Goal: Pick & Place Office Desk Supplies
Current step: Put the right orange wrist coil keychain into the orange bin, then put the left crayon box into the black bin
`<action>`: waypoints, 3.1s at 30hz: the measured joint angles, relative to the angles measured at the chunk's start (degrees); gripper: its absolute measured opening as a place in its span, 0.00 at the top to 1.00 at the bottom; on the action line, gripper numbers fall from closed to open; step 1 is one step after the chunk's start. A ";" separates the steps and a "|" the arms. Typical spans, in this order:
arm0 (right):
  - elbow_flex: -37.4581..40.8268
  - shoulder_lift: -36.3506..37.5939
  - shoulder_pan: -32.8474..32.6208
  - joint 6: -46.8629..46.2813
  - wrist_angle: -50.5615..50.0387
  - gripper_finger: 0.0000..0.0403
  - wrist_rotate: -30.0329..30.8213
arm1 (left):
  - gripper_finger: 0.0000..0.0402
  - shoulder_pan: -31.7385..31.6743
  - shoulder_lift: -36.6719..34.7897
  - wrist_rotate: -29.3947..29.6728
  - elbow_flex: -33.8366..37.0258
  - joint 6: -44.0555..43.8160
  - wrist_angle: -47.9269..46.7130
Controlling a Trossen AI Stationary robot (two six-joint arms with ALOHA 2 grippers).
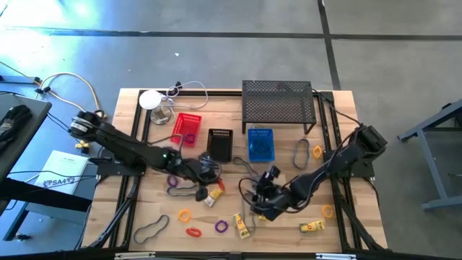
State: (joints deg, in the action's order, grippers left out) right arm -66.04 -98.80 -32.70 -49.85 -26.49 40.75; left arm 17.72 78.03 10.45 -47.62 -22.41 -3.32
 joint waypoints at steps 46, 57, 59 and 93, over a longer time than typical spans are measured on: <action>5.16 -0.13 2.45 2.12 5.06 0.44 2.26 | 0.84 -29.17 -7.12 19.87 -1.13 -14.86 -47.45; 5.14 -0.15 3.25 3.63 4.90 0.44 1.26 | 0.84 -12.62 -13.34 -7.70 -2.74 -13.53 -42.52; 5.14 -0.15 3.25 3.63 4.90 0.44 1.21 | 0.84 -8.26 -12.72 -6.18 -2.31 -15.18 -37.98; 5.11 -0.15 2.10 4.73 8.38 0.44 -0.59 | 0.54 5.72 12.20 -1.40 -2.03 -15.16 -3.69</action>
State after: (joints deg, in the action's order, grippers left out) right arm -60.93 -98.96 -30.61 -45.12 -18.11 40.16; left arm 23.45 90.23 9.05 -49.65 -37.57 -7.01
